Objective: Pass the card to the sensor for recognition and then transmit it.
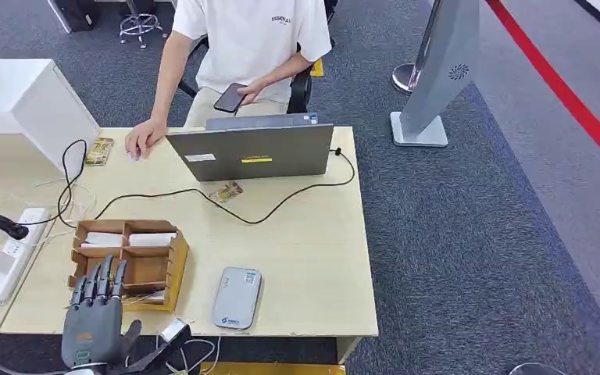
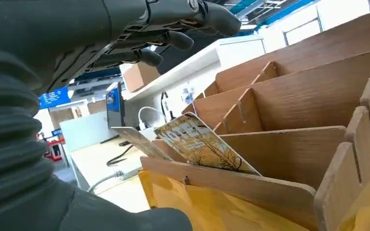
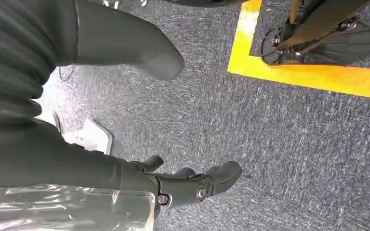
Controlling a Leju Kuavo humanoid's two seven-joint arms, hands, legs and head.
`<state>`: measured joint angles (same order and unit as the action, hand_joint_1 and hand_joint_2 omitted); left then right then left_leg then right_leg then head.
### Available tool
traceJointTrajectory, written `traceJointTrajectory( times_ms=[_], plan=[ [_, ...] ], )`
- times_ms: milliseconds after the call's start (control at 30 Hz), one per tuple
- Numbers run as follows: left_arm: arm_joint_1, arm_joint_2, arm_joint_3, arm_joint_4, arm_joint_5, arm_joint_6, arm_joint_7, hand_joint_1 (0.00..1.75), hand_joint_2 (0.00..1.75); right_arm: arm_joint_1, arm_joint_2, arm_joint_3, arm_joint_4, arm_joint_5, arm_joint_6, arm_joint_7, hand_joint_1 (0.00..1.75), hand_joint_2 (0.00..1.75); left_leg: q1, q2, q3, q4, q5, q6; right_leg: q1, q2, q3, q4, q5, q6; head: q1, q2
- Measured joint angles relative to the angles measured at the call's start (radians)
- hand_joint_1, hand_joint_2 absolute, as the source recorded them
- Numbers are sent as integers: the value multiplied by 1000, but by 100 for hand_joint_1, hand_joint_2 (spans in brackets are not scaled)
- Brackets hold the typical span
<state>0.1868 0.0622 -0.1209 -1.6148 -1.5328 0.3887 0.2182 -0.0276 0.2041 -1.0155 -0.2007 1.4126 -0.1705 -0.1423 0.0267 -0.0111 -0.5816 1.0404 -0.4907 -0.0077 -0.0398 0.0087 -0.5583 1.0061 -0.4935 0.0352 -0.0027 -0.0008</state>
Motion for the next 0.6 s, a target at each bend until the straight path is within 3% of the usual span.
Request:
traceJointTrajectory(
  times_ms=[167, 200, 600],
  plan=[
    [0, -4, 6, 0, 0, -2, 0, 0, 175, 0, 0, 0, 0, 0, 1, 0, 0, 175, 0, 0, 0, 0, 0, 0, 0, 0, 0, 0, 0, 0, 0, 0],
    [0, -5, 6, 0, 0, -3, 0, 175, 175, 0, 0, 0, 0, 1, 1, 0, 0, 175, 0, 0, 0, 0, 0, 0, 0, 0, 0, 0, 0, 0, 0, 0],
    [0, -11, 17, 3, 6, -70, -18, 175, 175, 0, 0, -6, 0, 6, 1, 0, 0, 175, 0, 0, 0, 0, 0, 0, 0, 0, 0, 0, 0, 0, 0, 0]
  ],
)
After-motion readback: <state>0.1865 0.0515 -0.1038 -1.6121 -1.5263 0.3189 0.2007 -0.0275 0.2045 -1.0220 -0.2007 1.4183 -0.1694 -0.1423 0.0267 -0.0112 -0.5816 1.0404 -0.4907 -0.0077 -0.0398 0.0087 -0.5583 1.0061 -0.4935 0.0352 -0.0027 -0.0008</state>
